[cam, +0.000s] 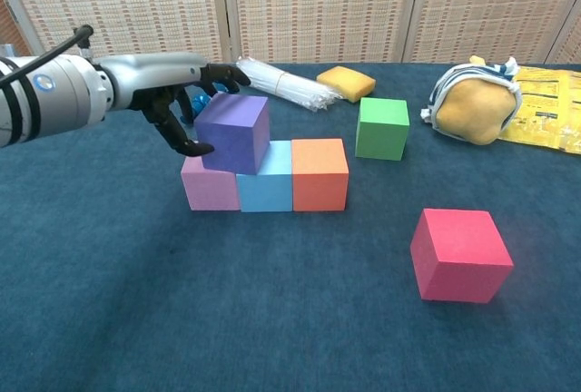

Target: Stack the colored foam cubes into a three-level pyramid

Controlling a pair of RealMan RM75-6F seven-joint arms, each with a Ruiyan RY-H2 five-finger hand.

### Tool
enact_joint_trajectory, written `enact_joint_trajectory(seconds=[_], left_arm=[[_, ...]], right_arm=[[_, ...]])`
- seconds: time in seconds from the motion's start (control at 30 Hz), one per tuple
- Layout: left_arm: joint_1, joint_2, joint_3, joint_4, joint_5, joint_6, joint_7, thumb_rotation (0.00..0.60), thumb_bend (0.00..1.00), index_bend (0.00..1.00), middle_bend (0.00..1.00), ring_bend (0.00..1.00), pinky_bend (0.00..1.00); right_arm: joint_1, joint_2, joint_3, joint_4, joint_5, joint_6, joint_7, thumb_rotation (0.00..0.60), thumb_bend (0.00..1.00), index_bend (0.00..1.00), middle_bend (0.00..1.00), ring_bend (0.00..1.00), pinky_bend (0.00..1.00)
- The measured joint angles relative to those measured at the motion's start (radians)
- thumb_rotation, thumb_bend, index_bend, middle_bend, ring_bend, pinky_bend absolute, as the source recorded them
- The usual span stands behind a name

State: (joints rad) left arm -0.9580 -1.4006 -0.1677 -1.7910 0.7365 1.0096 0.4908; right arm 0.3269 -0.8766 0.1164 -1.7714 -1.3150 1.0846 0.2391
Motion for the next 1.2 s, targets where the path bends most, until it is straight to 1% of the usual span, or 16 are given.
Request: enact_joint_trajectory(seconds=[0.17,0.3,0.37,0.43,0.53,0.63,0.7,0.8,0.93,1.2], left_arm=[[-0.001,0.029,-0.009,0.005,0.011,-0.051,-0.036,0.6,0.35,0.0,0.03,0.04,0.21],[-0.019,0.041,-0.012,0.021,0.011,-0.103,-0.045,0.6,0.35,0.01,0.03,0.03,0.2],[-0.031,0.041,-0.017,0.031,0.005,-0.123,-0.053,0.6,0.35,0.03,0.04,0.03,0.2],[-0.039,0.034,-0.022,0.041,0.002,-0.13,-0.061,0.6,0.35,0.07,0.08,0.04,0.2],[-0.052,0.019,-0.025,0.058,0.0,-0.134,-0.062,0.6,0.34,0.14,0.15,0.09,0.2],[-0.061,0.002,-0.026,0.073,-0.004,-0.123,-0.054,0.6,0.34,0.21,0.23,0.16,0.21],[-0.064,-0.01,-0.026,0.08,-0.004,-0.107,-0.046,0.6,0.34,0.27,0.3,0.21,0.22],[-0.065,-0.024,-0.028,0.085,0.0,-0.079,-0.04,0.6,0.34,0.34,0.38,0.27,0.23],[-0.066,-0.03,-0.032,0.073,-0.004,-0.052,-0.024,0.6,0.34,0.35,0.4,0.29,0.24],[-0.076,-0.049,-0.043,0.051,-0.062,0.002,0.022,0.6,0.34,0.31,0.38,0.29,0.25]], right_arm=[[-0.001,0.0,-0.002,0.002,-0.006,-0.001,0.003,0.6,0.24,0.0,0.1,0.09,0.21],[0.0,0.0,0.0,0.001,-0.006,-0.002,0.005,0.6,0.24,0.0,0.1,0.09,0.21],[0.0,0.0,0.0,0.0,-0.006,-0.002,0.003,0.6,0.24,0.0,0.1,0.09,0.21],[0.0,0.0,0.0,0.0,-0.006,-0.003,0.002,0.6,0.24,0.0,0.1,0.09,0.21],[-0.001,0.0,0.0,0.001,-0.003,-0.004,0.002,0.6,0.24,0.0,0.1,0.09,0.21],[-0.002,0.0,0.0,0.004,-0.002,-0.003,0.003,0.6,0.24,0.0,0.1,0.09,0.21],[-0.002,-0.001,0.0,0.008,0.0,-0.004,0.005,0.6,0.24,0.0,0.1,0.09,0.21],[-0.002,-0.003,0.001,0.015,0.002,-0.007,0.009,0.6,0.24,0.0,0.1,0.09,0.21],[-0.002,-0.006,0.002,0.022,0.002,-0.008,0.016,0.6,0.24,0.0,0.1,0.09,0.21],[-0.001,-0.006,0.002,0.029,-0.005,-0.013,0.023,0.6,0.24,0.0,0.1,0.09,0.21]])
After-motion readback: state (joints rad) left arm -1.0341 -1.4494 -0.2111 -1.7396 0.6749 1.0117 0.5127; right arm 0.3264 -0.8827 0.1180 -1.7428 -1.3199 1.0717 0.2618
